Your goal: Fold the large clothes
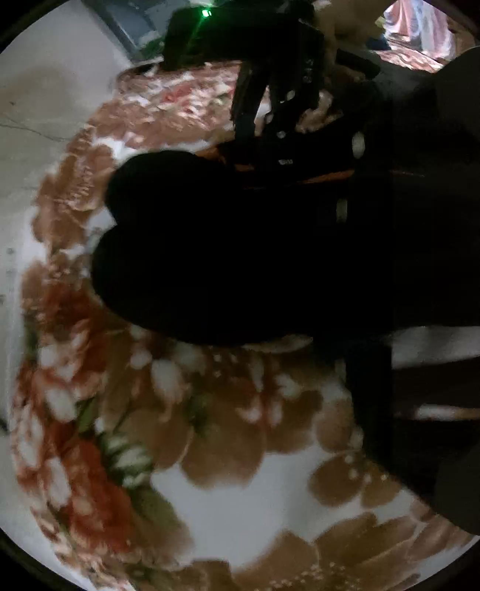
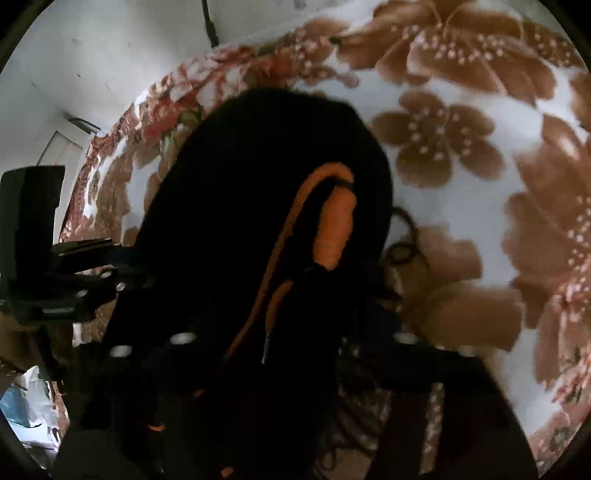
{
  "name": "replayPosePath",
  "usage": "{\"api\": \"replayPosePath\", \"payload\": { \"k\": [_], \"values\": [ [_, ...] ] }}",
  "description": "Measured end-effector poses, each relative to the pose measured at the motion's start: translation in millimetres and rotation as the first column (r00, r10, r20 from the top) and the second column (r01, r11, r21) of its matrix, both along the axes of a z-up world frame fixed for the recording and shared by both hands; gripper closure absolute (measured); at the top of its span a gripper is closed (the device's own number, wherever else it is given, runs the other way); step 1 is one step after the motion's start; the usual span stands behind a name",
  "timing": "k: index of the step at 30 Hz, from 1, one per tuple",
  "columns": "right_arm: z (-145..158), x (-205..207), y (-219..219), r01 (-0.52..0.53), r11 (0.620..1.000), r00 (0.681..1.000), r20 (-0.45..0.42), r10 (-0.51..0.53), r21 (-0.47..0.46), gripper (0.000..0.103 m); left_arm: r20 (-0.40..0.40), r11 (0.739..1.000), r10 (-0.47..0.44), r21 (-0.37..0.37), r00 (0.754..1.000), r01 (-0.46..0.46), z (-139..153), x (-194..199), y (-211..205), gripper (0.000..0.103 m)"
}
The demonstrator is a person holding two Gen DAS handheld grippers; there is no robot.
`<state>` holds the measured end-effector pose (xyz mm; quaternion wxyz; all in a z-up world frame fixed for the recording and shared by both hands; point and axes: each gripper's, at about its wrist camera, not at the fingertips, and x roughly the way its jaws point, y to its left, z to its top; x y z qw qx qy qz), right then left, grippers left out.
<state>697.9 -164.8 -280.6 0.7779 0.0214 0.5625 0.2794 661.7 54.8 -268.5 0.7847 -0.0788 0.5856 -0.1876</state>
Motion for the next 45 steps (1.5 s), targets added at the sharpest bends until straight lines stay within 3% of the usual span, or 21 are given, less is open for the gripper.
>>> {"api": "replayPosePath", "payload": {
  "k": [2, 4, 13, 20, 24, 29, 38, 42, 43, 44, 45],
  "values": [
    [-6.2, -0.8, 3.7, -0.02, 0.999, 1.0, -0.006, 0.02, -0.03, 0.078, -0.009, 1.0, -0.017, 0.0, 1.0, 0.017, -2.6, -0.3, -3.3, 0.091],
    [-4.6, -2.2, 4.4, -0.033, 0.998, 0.999, 0.006, 0.033, -0.045, 0.087, 0.01, 0.999, -0.036, -0.009, 0.999, 0.036, 2.1, -3.6, -4.6, 0.094],
    [50.8, -39.3, 2.3, -0.12, 0.991, 0.986, 0.109, 0.126, -0.066, 0.09, 0.138, 0.994, -0.098, -0.025, 0.986, 0.102, 73.2, -37.9, -7.6, 0.095],
    [114.9, -109.9, -1.1, -0.194, 0.98, 0.963, 0.184, 0.199, -0.045, 0.09, 0.247, 0.988, -0.153, 0.023, 0.957, 0.152, 145.0, -114.4, -23.1, 0.095],
    [135.8, -162.8, -19.1, -0.194, 0.981, 0.961, 0.195, 0.194, -0.024, 0.09, 0.293, 0.977, -0.212, 0.072, 0.932, 0.2, 163.7, -170.2, -35.3, 0.095],
    [126.9, -237.5, -34.5, -0.21, 0.977, 0.963, 0.165, 0.213, -0.034, 0.09, 0.266, 0.957, -0.288, 0.112, 0.92, 0.268, 144.9, -249.2, -58.2, 0.095],
    [45.5, -344.0, -50.2, -0.165, 0.986, 0.985, 0.056, 0.165, -0.003, 0.088, 0.193, 0.96, -0.27, 0.126, 0.943, 0.249, 54.9, -335.6, -74.5, 0.094],
    [11.9, -359.0, -57.8, -0.112, 0.993, 0.993, 0.029, 0.111, 0.036, 0.074, 0.193, 0.962, -0.242, 0.173, 0.951, 0.21, 20.1, -354.1, -75.9, 0.09],
    [6.5, -359.7, -58.9, -0.106, 0.993, 0.994, 0.024, 0.105, 0.046, 0.059, 0.196, 0.965, -0.231, 0.17, 0.953, 0.199, 15.6, -356.9, -74.8, 0.09],
    [2.6, -361.8, -59.8, -0.098, 0.993, 0.995, 0.028, 0.096, 0.06, 0.049, 0.199, 0.969, -0.22, 0.161, 0.955, 0.19, 13.3, -359.7, -73.5, 0.086],
    [2.6, -362.5, -59.7, -0.09, 0.994, 0.995, 0.038, 0.088, 0.063, 0.025, 0.201, 0.972, -0.213, 0.147, 0.956, 0.186, 12.7, -362.1, -72.9, 0.072]
  ]
}}
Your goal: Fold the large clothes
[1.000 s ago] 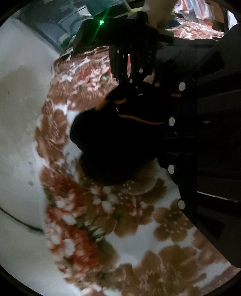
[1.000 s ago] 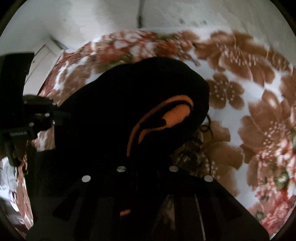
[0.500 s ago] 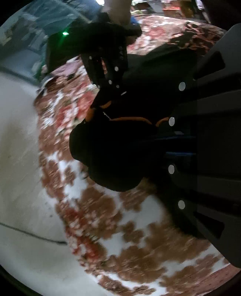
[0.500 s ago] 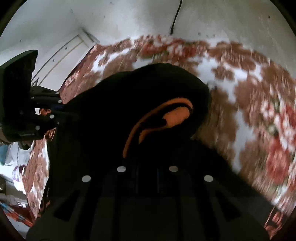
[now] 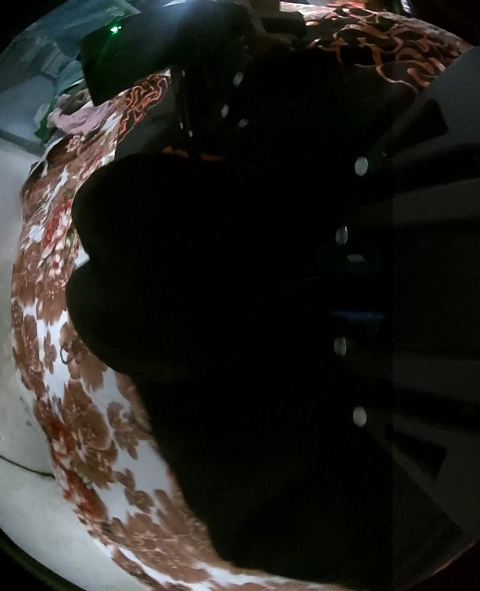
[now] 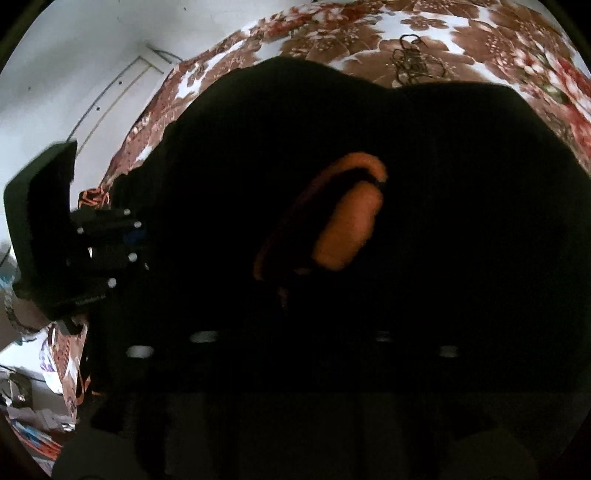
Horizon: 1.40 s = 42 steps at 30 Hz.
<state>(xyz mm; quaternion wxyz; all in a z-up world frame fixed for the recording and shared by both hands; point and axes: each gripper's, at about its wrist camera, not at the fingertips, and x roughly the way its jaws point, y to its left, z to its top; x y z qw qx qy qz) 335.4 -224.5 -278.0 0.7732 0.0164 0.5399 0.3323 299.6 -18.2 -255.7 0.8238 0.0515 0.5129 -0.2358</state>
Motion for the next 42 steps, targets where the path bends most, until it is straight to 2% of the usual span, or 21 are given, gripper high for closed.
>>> {"api": "replayPosePath", "payload": {
  "k": [1, 2, 3, 6, 12, 16, 18, 20, 22, 25, 27, 29, 30, 31, 32, 34, 35, 38, 42],
  "values": [
    [2.2, -2.6, -1.1, 0.024, 1.0, 0.999, 0.028, -0.023, -0.015, 0.005, -0.001, 1.0, 0.004, -0.02, 1.0, -0.004, 0.9, -2.6, 1.8, 0.06],
    [6.6, -5.8, -4.2, 0.055, 0.998, 0.997, 0.063, -0.054, -0.026, 0.004, 0.001, 0.999, 0.008, -0.039, 1.0, -0.008, 4.3, -6.2, 3.2, 0.033],
    [9.8, -7.2, -7.4, 0.068, 0.998, 0.995, 0.071, -0.066, -0.018, 0.004, 0.007, 0.999, 0.008, -0.052, 1.0, -0.008, 7.7, -9.5, 3.2, 0.027],
    [23.0, -14.6, -19.4, 0.101, 0.994, 0.991, 0.088, -0.099, -0.028, 0.004, 0.028, 0.999, 0.004, -0.044, 1.0, -0.003, 25.2, -20.8, 6.6, 0.027],
    [81.4, -9.2, -47.2, 0.056, 0.998, 0.987, 0.152, -0.054, -0.011, 0.004, 0.057, 0.999, 0.003, -0.05, 0.998, 0.0, 72.5, -15.0, 26.9, 0.022],
    [116.5, 23.4, -40.1, -0.03, 1.0, 0.978, 0.205, 0.027, 0.008, 0.004, 0.032, 0.984, 0.015, -0.179, 0.999, -0.009, 95.7, 16.6, 40.8, 0.023],
    [123.1, 44.2, -24.5, -0.101, 0.995, 0.965, 0.24, 0.102, -0.019, 0.004, 0.005, 0.973, 0.01, -0.231, 1.0, -0.009, 96.7, 33.7, 40.1, 0.023],
    [119.8, 62.3, -8.3, -0.171, 0.985, 0.952, 0.252, 0.171, -0.023, 0.004, -0.008, 0.969, -0.02, -0.247, 1.0, 0.017, 90.5, 51.4, 35.7, 0.024],
    [107.3, 76.2, 9.0, -0.244, 0.969, 0.936, 0.25, 0.247, -0.043, 0.004, -0.017, 0.97, -0.058, -0.238, 0.998, 0.053, 80.3, 63.5, 29.1, 0.028],
    [76.5, 90.1, 33.2, -0.336, 0.935, 0.908, 0.226, 0.353, -0.112, 0.005, -0.042, 0.97, -0.133, -0.212, 0.99, 0.122, 62.5, 76.1, 15.8, 0.045],
    [65.5, 90.2, 45.1, -0.388, 0.911, 0.882, 0.23, 0.41, -0.137, 0.007, -0.069, 0.961, -0.172, -0.232, 0.983, 0.152, 52.2, 82.5, 9.6, 0.074],
    [59.3, 86.3, 52.4, -0.435, 0.89, 0.861, 0.227, 0.455, -0.134, 0.017, -0.084, 0.955, -0.209, -0.233, 0.974, 0.185, 42.8, 84.8, 2.2, 0.08],
    [53.2, 83.9, 56.7, -0.471, 0.872, 0.848, 0.207, 0.488, -0.131, 0.032, -0.087, 0.953, -0.222, -0.232, 0.971, 0.197, 40.3, 85.7, 1.0, 0.089],
    [50.0, 81.3, 59.2, -0.487, 0.862, 0.839, 0.201, 0.506, -0.138, 0.049, -0.084, 0.951, -0.235, -0.226, 0.968, 0.211, 37.9, 85.2, -1.4, 0.093],
    [44.9, 78.4, 61.2, -0.505, 0.85, 0.828, 0.195, 0.526, -0.151, 0.055, -0.084, 0.947, -0.25, -0.228, 0.965, 0.226, 36.6, 84.3, -3.1, 0.095],
    [42.3, 73.2, 60.7, -0.5, 0.85, 0.824, 0.212, 0.526, -0.165, 0.063, -0.065, 0.943, -0.271, -0.217, 0.96, 0.252, 39.0, 79.5, -5.7, 0.097],
    [45.2, 70.0, 59.6, -0.499, 0.851, 0.823, 0.218, 0.524, -0.161, 0.064, -0.057, 0.942, -0.275, -0.217, 0.96, 0.257, 41.5, 77.0, -6.4, 0.097],
    [63.2, 51.4, 56.3, -0.503, 0.84, 0.793, 0.278, 0.542, -0.202, 0.068, -0.02, 0.936, -0.281, -0.225, 0.96, 0.269, 59.7, 64.3, -7.3, 0.097],
    [94.9, 25.7, 43.8, -0.501, 0.853, 0.794, 0.314, 0.52, -0.146, 0.07, 0.048, 0.929, -0.309, -0.198, 0.95, 0.312, 94.5, 31.9, -9.7, 0.097]
  ]
}}
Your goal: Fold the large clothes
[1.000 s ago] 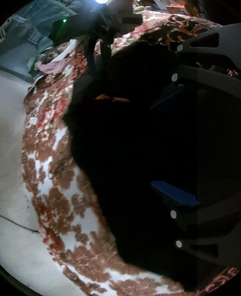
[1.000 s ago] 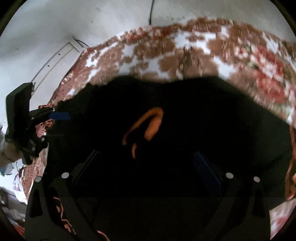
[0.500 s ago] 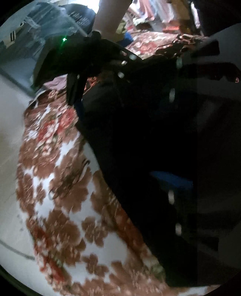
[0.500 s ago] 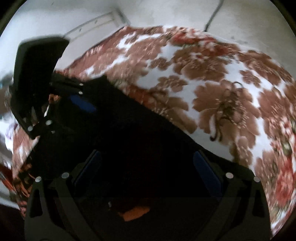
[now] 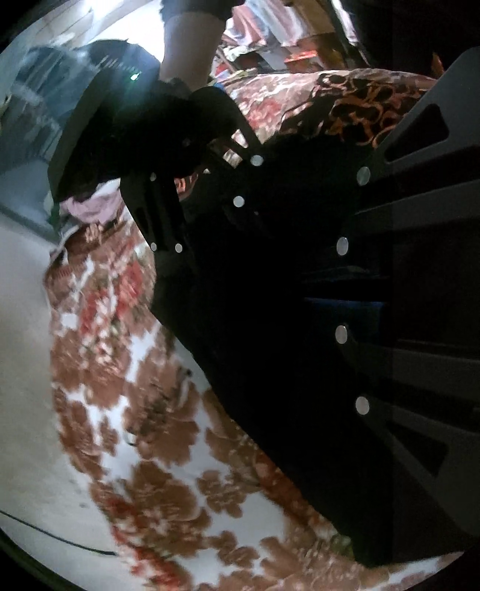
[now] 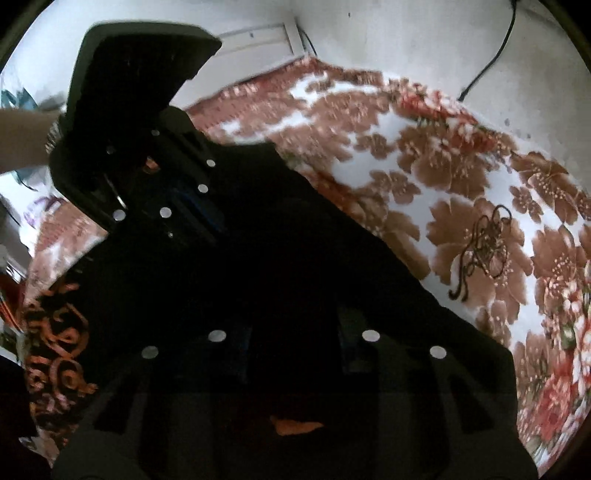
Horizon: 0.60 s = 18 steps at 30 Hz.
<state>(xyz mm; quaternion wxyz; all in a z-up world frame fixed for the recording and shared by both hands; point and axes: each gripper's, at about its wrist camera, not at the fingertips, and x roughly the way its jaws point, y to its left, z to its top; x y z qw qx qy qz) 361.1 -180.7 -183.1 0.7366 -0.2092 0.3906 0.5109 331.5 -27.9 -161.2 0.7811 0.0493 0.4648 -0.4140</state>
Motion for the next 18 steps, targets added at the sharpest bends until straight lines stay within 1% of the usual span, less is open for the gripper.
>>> {"api": "replayPosePath", "payload": {
  "k": [3, 6, 8, 11, 12, 14, 16, 17, 18],
  "values": [
    [15.7, -27.3, -4.5, -0.017, 1.0, 1.0, 0.002, 0.017, 0.021, 0.07, 0.03, 1.0, -0.021, 0.013, 0.999, 0.02, 17.3, -30.5, -3.5, 0.097],
    [18.2, -67.7, -8.8, -0.046, 0.999, 0.999, 0.006, 0.046, 0.008, 0.07, 0.068, 0.995, -0.067, 0.084, 0.995, 0.061, 21.9, -72.2, -14.0, 0.097],
    [12.0, -90.4, -11.8, -0.049, 0.999, 0.999, 0.01, 0.049, -0.003, 0.07, 0.069, 0.987, -0.097, 0.133, 0.993, 0.087, 10.5, -100.3, -21.6, 0.097],
    [-14.9, -124.0, -13.2, -0.051, 0.998, 0.998, -0.025, 0.051, -0.029, 0.07, 0.044, 0.978, -0.107, 0.186, 0.993, 0.097, -16.3, -130.4, -27.5, 0.097],
    [-25.1, -133.9, -13.4, -0.046, 0.998, 0.998, -0.037, 0.045, -0.035, 0.07, 0.043, 0.977, -0.094, 0.195, 0.995, 0.084, -22.8, -135.9, -28.2, 0.097],
    [-40.9, -146.8, -13.5, -0.018, 0.999, 0.997, -0.07, 0.016, -0.038, 0.07, 0.047, 0.981, -0.015, 0.196, 0.999, 0.006, -38.8, -146.6, -26.5, 0.096],
    [-52.6, -155.6, -13.2, 0.029, 0.999, 0.994, -0.102, -0.031, -0.024, 0.063, 0.05, 0.98, 0.053, 0.188, 0.997, -0.061, -50.7, -155.1, -24.2, 0.095],
    [-58.6, -159.1, -13.6, 0.063, 0.998, 0.989, -0.13, -0.064, -0.01, 0.059, 0.051, 0.979, 0.074, 0.188, 0.996, -0.083, -55.4, -157.1, -23.9, 0.093],
    [-63.5, -161.8, -14.4, 0.097, 0.995, 0.984, -0.153, -0.096, 0.004, 0.05, 0.06, 0.975, 0.1, 0.193, 0.993, -0.11, -61.4, -162.4, -23.7, 0.088]
  ]
}}
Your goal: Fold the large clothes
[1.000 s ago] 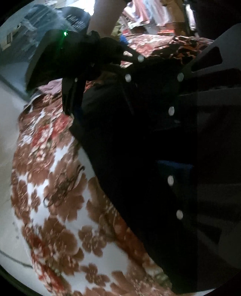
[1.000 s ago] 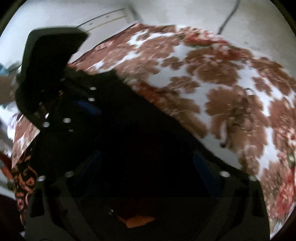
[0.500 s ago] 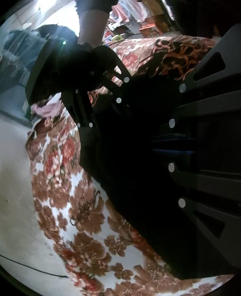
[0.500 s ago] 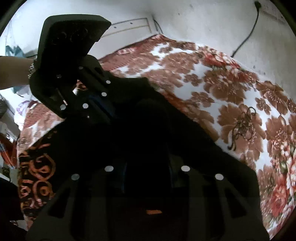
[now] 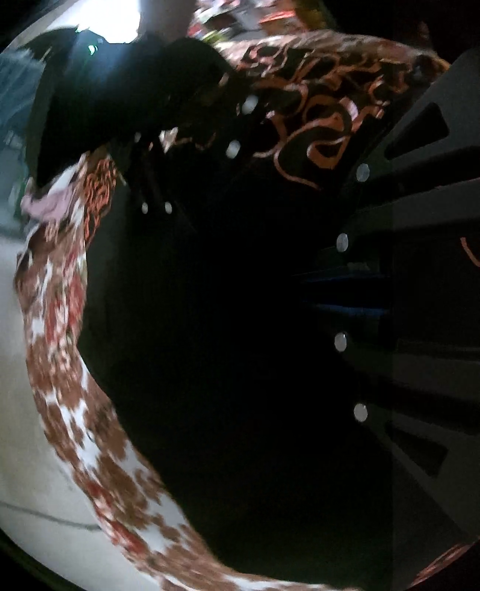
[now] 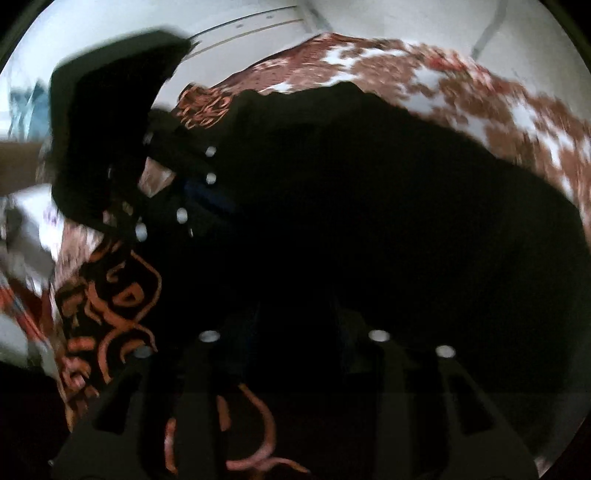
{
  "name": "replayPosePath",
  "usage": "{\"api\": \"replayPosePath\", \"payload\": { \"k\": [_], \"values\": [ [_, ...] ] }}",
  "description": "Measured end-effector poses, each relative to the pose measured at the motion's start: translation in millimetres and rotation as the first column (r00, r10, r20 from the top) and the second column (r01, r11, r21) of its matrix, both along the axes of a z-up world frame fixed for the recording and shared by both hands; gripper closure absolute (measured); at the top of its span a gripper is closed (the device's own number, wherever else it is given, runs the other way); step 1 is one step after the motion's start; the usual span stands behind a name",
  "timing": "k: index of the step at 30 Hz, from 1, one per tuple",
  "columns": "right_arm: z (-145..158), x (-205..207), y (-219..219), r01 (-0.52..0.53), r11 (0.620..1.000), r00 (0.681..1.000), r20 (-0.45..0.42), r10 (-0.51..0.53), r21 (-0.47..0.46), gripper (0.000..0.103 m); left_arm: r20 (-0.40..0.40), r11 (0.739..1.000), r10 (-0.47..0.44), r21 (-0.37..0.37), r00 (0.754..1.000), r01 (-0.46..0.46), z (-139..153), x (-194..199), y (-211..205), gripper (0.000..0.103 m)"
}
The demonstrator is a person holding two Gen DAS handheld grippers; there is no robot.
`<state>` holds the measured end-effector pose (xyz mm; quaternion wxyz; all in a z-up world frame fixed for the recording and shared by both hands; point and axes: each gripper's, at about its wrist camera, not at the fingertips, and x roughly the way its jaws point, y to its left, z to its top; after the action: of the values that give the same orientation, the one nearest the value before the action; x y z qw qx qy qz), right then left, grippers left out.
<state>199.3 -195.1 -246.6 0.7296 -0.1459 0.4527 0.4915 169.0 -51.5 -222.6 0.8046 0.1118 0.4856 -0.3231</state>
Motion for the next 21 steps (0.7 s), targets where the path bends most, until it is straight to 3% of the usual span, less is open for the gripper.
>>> {"api": "replayPosePath", "payload": {
  "k": [1, 2, 3, 5, 8, 15, 18, 21],
  "values": [
    [-2.5, -2.1, -2.0, 0.027, 1.0, 1.0, -0.016, -0.027, 0.016, 0.038, 0.012, 1.0, 0.024, 0.011, 1.0, -0.024, -5.8, -5.2, 0.5, 0.084],
    [-5.3, -3.8, -3.9, 0.059, 0.998, 0.998, -0.036, -0.057, 0.031, 0.032, 0.015, 0.999, 0.04, 0.017, 0.999, -0.04, -11.3, -10.2, 0.9, 0.071],
    [-9.2, -6.3, -5.6, 0.104, 0.994, 0.993, -0.055, -0.102, 0.041, 0.027, 0.016, 0.999, 0.047, 0.019, 0.999, -0.047, -14.6, -13.9, 0.1, 0.044],
    [-10.8, -9.8, -8.3, 0.163, 0.986, 0.985, -0.059, -0.16, 0.041, 0.02, 0.03, 0.997, 0.068, 0.027, 0.997, -0.069, -19.7, -24.1, 0.2, 0.023],
    [-7.9, -14.8, -15.4, 0.239, 0.97, 0.97, -0.061, -0.236, 0.04, 0.006, 0.024, 0.994, 0.091, 0.052, 0.996, -0.092, -20.8, -33.3, 0.9, 0.02],
    [23.2, -14.9, -43.7, 0.367, 0.93, 0.93, -0.021, -0.367, -0.012, 0.005, 0.066, 0.964, 0.26, 0.042, 0.963, -0.263, 20.3, -39.0, 28.1, 0.008],
    [48.9, -1.8, -55.3, 0.434, 0.9, 0.899, 0.069, -0.432, -0.028, 0.005, 0.101, 0.94, 0.341, -0.017, 0.935, -0.341, 47.9, -31.8, 33.4, 0.005],
    [49.4, 19.5, -45.4, 0.505, 0.85, 0.851, 0.248, -0.463, -0.148, 0.005, 0.102, 0.918, 0.394, -0.005, 0.913, -0.396, 54.6, -10.3, 25.6, 0.005]
  ]
}}
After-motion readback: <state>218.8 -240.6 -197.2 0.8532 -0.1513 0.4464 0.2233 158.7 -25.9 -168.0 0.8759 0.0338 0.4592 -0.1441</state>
